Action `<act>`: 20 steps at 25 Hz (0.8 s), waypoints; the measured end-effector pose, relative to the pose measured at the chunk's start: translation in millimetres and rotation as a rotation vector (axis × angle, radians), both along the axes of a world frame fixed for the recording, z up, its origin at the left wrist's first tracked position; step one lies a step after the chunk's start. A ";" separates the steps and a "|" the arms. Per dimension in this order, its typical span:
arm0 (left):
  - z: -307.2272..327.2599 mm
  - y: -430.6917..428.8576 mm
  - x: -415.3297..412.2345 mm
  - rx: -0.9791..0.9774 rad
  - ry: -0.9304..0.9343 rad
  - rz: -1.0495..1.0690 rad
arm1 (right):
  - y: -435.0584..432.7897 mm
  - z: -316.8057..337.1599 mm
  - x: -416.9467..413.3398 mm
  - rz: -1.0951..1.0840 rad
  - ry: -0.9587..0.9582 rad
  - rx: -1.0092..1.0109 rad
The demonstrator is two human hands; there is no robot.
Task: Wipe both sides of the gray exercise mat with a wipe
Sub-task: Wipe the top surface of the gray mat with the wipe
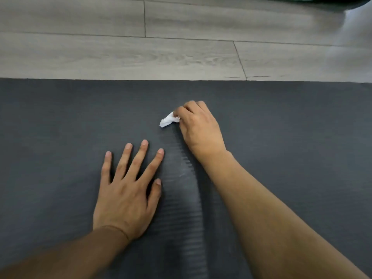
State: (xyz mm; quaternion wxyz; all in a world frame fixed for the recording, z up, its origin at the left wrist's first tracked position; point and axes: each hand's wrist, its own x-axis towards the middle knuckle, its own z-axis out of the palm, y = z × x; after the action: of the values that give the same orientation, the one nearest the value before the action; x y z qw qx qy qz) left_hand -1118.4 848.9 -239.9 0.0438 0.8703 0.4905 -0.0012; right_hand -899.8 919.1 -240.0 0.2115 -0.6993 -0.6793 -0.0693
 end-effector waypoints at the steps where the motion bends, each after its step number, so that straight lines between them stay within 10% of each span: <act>1: 0.5 0.2 0.0 0.000 -0.004 0.000 | 9.9 1.2 19.0 -0.035 -0.024 0.001; 5: 1.4 3.9 1.8 0.002 0.005 -0.009 | 29.8 6.4 61.5 -0.570 0.178 -0.014; 10: 1.5 5.4 1.0 0.001 0.016 -0.014 | 36.3 3.2 14.0 0.071 0.038 -0.059; 14: 0.8 6.3 2.4 0.004 0.007 -0.015 | 29.8 9.0 83.0 -0.483 0.196 -0.027; 20: -0.5 5.7 1.5 0.019 0.001 -0.009 | 6.1 2.6 51.5 -0.070 0.117 -0.011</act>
State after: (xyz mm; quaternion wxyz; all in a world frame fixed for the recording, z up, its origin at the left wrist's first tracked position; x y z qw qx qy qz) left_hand -1116.8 854.6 -240.4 0.0350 0.8730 0.4865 0.0027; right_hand -848.3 925.1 -237.4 0.2444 -0.7267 -0.6412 -0.0320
